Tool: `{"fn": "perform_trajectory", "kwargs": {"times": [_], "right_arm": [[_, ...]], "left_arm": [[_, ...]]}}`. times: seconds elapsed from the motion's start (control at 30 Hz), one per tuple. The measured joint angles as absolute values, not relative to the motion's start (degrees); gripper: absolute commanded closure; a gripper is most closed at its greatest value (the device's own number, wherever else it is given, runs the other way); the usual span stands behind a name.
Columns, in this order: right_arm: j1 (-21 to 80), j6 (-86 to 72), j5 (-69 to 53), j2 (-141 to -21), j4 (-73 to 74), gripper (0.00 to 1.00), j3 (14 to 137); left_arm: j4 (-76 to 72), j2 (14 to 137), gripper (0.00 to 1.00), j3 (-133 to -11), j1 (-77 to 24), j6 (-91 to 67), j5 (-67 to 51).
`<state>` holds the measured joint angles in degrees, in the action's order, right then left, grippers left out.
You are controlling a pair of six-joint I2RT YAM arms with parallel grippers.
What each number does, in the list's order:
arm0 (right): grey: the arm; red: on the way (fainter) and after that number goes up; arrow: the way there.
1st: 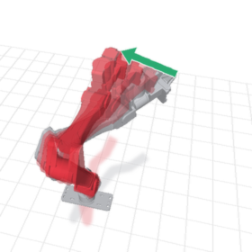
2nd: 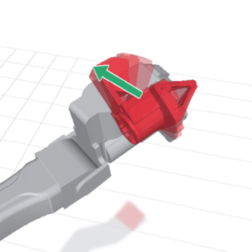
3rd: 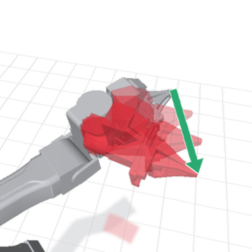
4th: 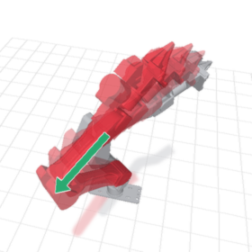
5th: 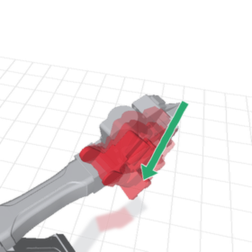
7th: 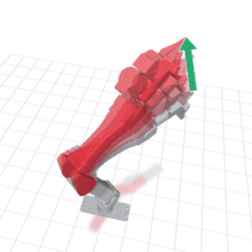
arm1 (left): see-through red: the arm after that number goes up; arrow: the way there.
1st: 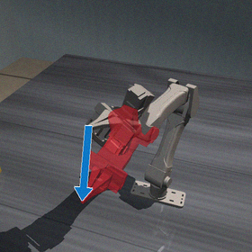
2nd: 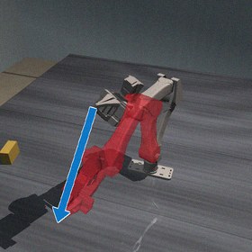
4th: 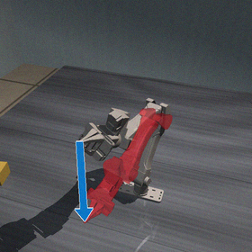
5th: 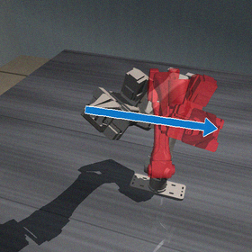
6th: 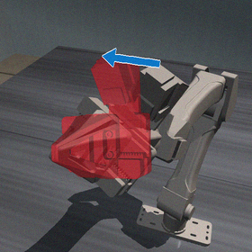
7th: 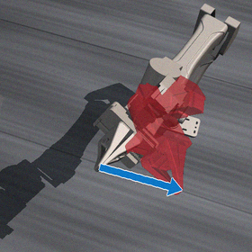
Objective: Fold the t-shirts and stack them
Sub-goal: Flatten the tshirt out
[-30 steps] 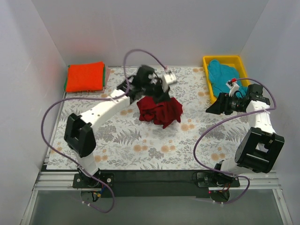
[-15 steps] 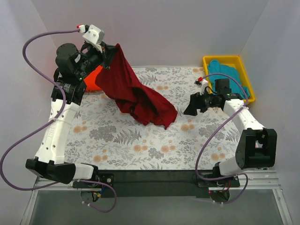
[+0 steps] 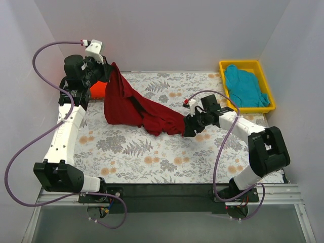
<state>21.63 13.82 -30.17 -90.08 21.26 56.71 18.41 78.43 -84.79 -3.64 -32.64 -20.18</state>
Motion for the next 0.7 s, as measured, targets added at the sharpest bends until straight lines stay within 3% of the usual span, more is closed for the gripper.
{"fn": "perform_trajectory", "kwargs": {"times": [0.1, 0.4, 0.6, 0.7], "right_arm": [[26.00, 13.52, -26.02, -89.73, 19.33, 0.31, 54.85], [30.61, 10.63, -16.43, -93.86, 14.57, 0.41, 54.83], [30.83, 9.21, -12.97, -98.50, 13.85, 0.71, 56.95], [30.83, 9.15, -11.90, -98.17, 13.74, 0.94, 56.95]], "left_arm": [[17.72, 78.91, 1.00, -84.79, -2.48, -32.75, -20.18], [17.52, 80.40, 1.00, -84.77, -1.48, -32.82, -20.18], [17.43, 80.40, 1.00, -84.77, -1.26, -32.82, -20.18], [17.41, 80.40, 1.00, -84.77, -1.02, -32.69, -20.18]]}}
